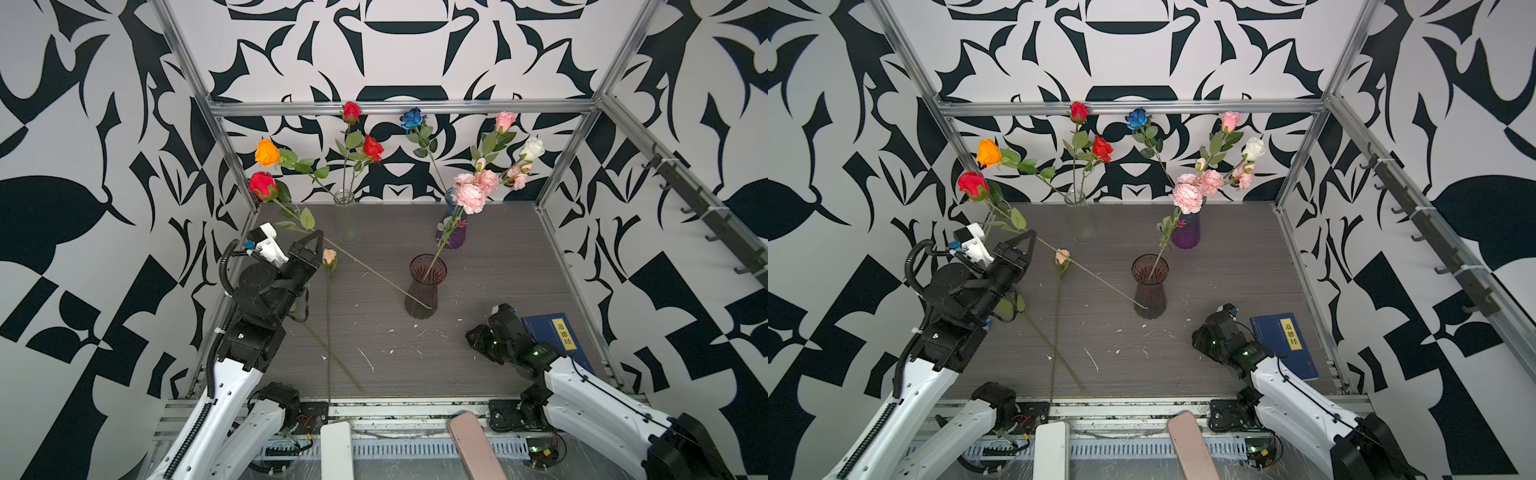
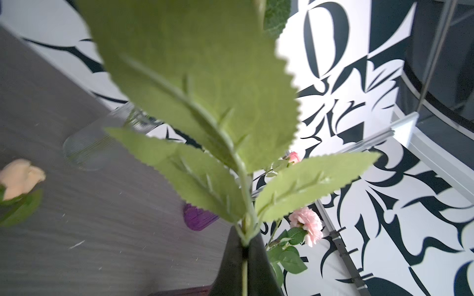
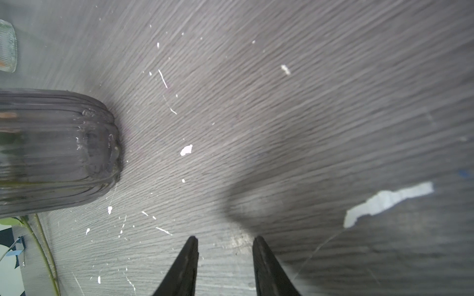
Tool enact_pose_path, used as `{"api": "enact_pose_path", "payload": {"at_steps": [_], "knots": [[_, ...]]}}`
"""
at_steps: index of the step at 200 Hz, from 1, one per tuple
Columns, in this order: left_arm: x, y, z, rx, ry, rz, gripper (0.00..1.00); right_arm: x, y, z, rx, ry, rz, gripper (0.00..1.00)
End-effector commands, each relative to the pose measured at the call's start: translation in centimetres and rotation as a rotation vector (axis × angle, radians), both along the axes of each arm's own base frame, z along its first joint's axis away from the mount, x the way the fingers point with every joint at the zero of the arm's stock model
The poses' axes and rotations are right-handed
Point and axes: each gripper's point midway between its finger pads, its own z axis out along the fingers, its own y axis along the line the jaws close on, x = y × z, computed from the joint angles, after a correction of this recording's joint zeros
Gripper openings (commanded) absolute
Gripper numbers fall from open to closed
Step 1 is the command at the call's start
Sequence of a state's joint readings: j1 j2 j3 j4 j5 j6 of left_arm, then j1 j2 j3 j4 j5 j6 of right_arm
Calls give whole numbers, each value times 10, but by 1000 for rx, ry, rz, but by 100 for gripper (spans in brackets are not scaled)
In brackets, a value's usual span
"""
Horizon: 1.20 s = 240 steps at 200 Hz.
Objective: Arrange the flowers into the vase
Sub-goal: 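Lift the red rose with the left gripper and carry it over the dark purple vase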
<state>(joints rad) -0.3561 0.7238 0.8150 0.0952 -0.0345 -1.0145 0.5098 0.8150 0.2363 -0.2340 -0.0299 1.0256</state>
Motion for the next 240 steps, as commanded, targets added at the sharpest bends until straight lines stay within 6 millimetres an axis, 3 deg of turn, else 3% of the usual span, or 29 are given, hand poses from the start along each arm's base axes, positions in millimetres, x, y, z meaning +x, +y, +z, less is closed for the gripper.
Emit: {"api": "enact_pose_path", "payload": {"at_steps": [1, 37, 81, 108, 135, 201, 208, 220, 226, 240], "knots": [[-11, 1, 62, 53, -245, 12, 0, 4, 1, 4, 9, -16, -9, 39], [-1, -12, 92, 78, -405, -1, 0, 5, 1, 4, 8, -13, -5, 39], [18, -43, 100, 147, -457, -42, 0, 5, 1, 5, 7, -15, -7, 39], [21, -81, 87, 281, -503, -85, 0, 5, 1, 5, 7, -15, -5, 39], [12, -123, 69, 390, -546, -164, 0, 5, 1, 5, 7, -16, -6, 39], [13, -180, 16, 489, -460, -298, 0, 5, 1, 5, 8, -17, -5, 39], [14, -184, 14, 496, -455, -316, 9, 5, 1, 5, 8, -16, -5, 39], [12, -192, 12, 505, -452, -363, 59, 5, 0, 5, 8, -18, -8, 39], [11, -196, 9, 515, -451, -389, 77, 4, 0, 5, 9, -18, -7, 39], [11, -201, 2, 541, -427, -419, 91, 4, 0, 6, 9, -19, -10, 39]]}}
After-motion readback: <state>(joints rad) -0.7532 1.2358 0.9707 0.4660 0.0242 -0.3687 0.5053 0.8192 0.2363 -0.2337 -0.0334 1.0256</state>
